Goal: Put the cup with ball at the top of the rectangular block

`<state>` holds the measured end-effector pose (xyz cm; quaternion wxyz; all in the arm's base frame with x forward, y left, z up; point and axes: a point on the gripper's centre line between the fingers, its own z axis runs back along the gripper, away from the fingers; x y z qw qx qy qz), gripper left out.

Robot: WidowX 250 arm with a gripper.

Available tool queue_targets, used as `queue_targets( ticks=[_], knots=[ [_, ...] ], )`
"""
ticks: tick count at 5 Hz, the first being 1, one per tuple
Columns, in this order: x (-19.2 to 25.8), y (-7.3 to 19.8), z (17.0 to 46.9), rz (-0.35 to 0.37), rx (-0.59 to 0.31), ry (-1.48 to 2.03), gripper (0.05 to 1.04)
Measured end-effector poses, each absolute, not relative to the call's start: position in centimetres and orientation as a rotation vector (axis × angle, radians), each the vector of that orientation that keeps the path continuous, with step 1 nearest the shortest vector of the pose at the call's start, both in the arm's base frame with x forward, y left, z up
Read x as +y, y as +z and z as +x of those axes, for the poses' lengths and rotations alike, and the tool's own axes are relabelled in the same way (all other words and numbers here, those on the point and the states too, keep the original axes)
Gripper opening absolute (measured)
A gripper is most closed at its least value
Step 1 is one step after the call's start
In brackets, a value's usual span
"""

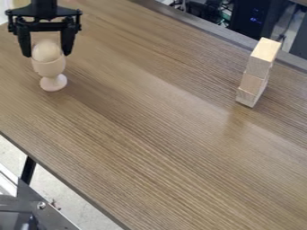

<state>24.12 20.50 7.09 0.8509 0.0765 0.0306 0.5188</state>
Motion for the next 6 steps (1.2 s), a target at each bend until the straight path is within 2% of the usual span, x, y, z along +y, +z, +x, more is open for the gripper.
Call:
queue_targets(
  ticks=[1,2,3,4,6],
  knots=[
    [21.3,6.5,23.6,0.117,0.097,1.161,0.968],
    [21.8,6.4,23.5,0.049,0.073,1.191,0.873],
    [21.7,6.4,23.4,0.025,0.079,1.183,0.873],
    [20.3,6.9,23.9,-0.038,0.101,1.127,0.873],
    [16.7,12.0,29.3,-0.074,0.066,0.856,0.873]
  ],
)
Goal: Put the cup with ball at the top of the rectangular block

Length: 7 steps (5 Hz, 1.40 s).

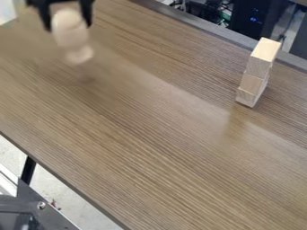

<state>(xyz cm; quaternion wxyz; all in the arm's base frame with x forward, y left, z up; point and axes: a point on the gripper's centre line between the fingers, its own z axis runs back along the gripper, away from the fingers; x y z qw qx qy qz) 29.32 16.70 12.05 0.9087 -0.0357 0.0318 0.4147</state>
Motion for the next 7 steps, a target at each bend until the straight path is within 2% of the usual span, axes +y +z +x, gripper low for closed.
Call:
queue_targets(
  ticks=[3,4,5,6,7],
  knots=[
    [6.5,16.6,36.7,-0.095,0.054,0.469,0.873],
    [4.1,17.7,37.8,-0.11,0.049,0.398,0.873],
    [1.4,18.6,39.1,-0.08,0.014,0.311,0.873],
    [-1.1,19.0,39.9,-0.059,-0.013,0.241,0.873],
    [-1.8,18.4,40.7,-0.046,0.002,0.223,0.873]
  ],
)
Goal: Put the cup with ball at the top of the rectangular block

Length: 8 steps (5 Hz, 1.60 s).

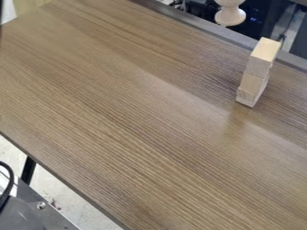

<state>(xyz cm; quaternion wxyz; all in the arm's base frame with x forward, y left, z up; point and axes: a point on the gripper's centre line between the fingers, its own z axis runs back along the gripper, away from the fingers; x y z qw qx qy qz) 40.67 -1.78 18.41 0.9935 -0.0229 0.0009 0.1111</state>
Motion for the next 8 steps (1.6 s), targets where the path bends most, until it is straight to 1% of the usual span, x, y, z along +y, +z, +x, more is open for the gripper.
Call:
queue_targets(
  ticks=[2,3,4,5,8],
  knots=[
    [-5.0,18.2,41.4,-0.029,-0.001,0.146,0.873],
    [-5.5,18.5,41.6,-0.032,0.0,0.137,0.873],
    [-6.5,17.8,41.8,-0.029,0.015,0.116,0.873],
    [-7.4,17.8,42.0,-0.023,0.008,0.095,0.873],
    [-7.6,16.5,43.0,0.0,0.016,0.093,0.873]
  ],
)
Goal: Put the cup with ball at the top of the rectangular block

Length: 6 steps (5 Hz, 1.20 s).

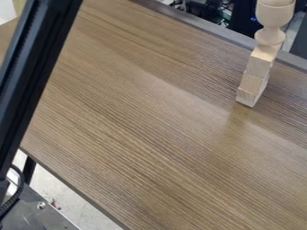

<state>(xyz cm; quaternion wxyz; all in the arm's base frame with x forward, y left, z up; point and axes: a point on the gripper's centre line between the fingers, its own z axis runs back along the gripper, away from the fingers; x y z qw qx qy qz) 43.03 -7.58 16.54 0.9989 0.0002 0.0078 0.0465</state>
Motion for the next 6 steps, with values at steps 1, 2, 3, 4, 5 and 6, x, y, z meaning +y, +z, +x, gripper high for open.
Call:
queue_targets(
  ticks=[1,2,3,4,5,6],
  knots=[
    [-7.6,16.02,43.11,0.003,0.029,0.093,0.873],
    [-7.61,15.9,43.2,0.002,0.025,0.095,0.873],
    [-7.51,15.45,43.05,0.009,0.033,0.097,0.895],
    [-7.55,15.46,42.84,0.012,0.045,0.095,0.978],
    [-7.67,15.47,42.67,0.012,0.054,0.094,0.985],
    [-7.78,15.41,42.56,0.007,0.063,0.092,0.985]
  ],
)
